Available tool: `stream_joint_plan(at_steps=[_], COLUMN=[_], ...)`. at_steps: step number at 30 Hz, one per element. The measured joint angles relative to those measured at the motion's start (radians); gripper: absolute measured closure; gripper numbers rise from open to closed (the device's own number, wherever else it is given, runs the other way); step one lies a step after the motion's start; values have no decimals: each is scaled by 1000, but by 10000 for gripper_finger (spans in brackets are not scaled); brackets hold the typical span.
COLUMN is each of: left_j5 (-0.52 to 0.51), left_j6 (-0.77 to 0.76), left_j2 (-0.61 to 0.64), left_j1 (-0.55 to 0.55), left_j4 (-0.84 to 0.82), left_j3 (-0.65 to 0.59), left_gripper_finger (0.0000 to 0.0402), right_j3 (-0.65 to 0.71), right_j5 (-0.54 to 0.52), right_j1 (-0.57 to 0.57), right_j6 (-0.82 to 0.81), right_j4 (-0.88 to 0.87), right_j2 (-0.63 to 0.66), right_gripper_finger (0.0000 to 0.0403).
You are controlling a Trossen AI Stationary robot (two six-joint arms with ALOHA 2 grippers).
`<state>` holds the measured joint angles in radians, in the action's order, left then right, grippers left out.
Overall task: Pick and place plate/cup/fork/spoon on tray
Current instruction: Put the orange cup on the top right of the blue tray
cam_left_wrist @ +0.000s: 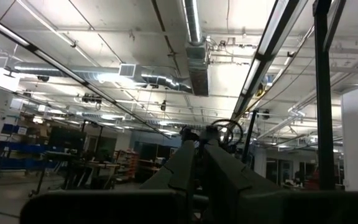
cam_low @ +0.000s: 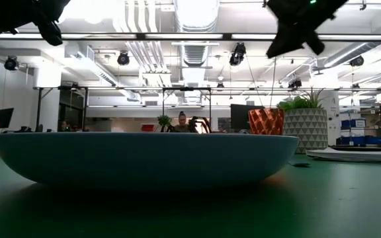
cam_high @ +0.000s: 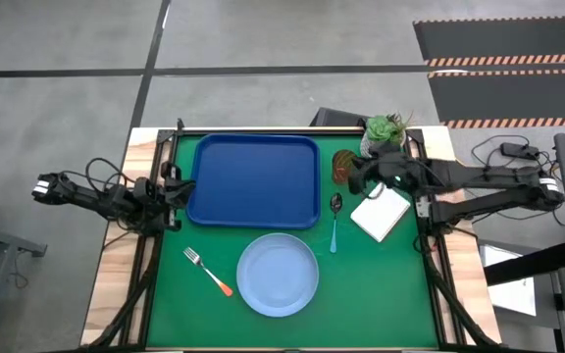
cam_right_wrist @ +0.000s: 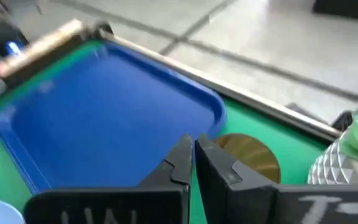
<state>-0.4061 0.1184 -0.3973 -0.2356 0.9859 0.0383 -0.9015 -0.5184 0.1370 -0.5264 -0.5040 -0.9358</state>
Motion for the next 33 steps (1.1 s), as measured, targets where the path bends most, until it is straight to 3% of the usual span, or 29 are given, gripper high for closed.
stream_joint_plan(at_steps=[6, 13, 23, 33], left_j5=[0, 0, 0, 0], left_j6=[0, -1, -2, -2], left_j2=[0, 0, -1, -1], left_j1=[0, 0, 0, 0], left_j4=[0, 0, 0, 0], left_j3=[0, 0, -1, -1], left_gripper_finger=[386, 386, 386, 386], right_j3=[-194, -373, -484, -512], right_j5=[229, 405, 450, 465], right_j1=[134, 236, 298, 300], right_j6=[46, 138, 205, 221], right_j4=[-148, -359, -493, -516], right_j2=[-167, -366, -569, -651], right_gripper_finger=[394, 394, 383, 266])
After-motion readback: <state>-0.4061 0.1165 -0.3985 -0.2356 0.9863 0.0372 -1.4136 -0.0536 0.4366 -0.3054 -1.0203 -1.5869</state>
